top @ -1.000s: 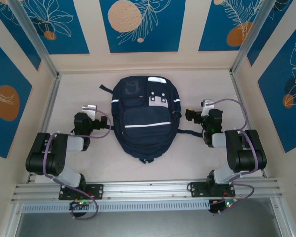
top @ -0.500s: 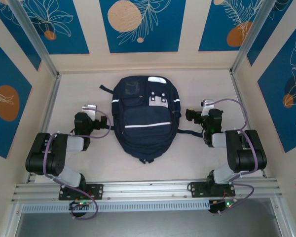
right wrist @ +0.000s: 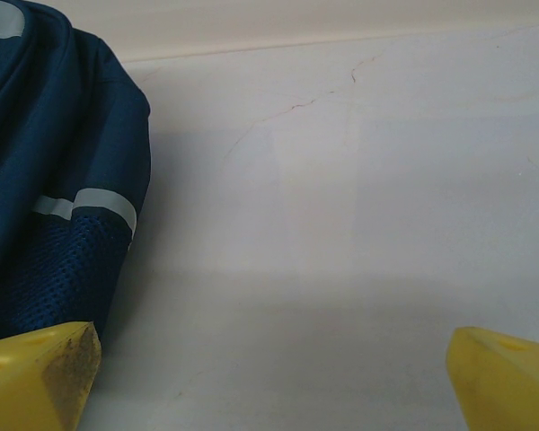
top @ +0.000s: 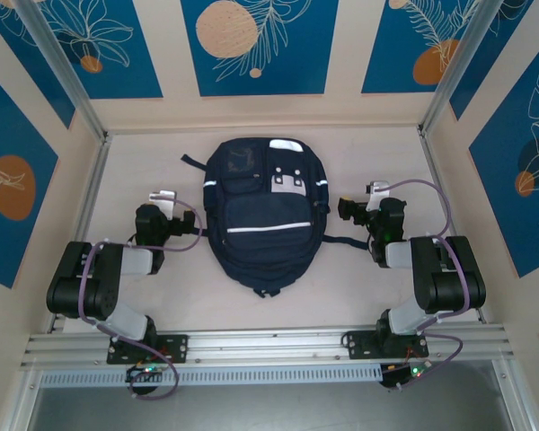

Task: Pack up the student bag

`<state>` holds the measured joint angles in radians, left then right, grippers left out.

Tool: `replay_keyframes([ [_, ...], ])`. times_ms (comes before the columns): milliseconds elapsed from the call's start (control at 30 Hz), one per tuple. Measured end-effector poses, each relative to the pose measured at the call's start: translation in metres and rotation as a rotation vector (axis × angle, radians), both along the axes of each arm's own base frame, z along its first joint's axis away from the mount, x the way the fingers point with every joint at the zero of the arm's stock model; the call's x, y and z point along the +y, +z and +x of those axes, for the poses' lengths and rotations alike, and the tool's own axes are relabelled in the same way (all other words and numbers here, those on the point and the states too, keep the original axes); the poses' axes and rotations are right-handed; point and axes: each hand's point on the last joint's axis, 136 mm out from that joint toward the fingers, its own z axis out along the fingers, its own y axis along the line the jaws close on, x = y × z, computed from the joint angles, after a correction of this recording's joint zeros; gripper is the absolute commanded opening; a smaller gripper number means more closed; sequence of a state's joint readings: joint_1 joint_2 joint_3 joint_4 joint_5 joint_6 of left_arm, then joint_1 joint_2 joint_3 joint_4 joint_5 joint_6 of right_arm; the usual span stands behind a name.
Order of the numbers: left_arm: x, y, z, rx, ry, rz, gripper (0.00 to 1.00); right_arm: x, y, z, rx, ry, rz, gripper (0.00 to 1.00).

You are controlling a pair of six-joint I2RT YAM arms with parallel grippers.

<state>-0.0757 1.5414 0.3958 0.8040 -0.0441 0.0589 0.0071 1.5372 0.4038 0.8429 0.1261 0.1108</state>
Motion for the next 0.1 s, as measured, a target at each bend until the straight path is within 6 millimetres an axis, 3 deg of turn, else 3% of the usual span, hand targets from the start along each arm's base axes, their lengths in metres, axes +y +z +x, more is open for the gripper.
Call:
replay_keyframes([
  [100,0.0,0.0001,0.0,0.0,0.0,0.0,1.0,0.0001,0.0,0.0,0.0,0.0,0.0,0.99],
])
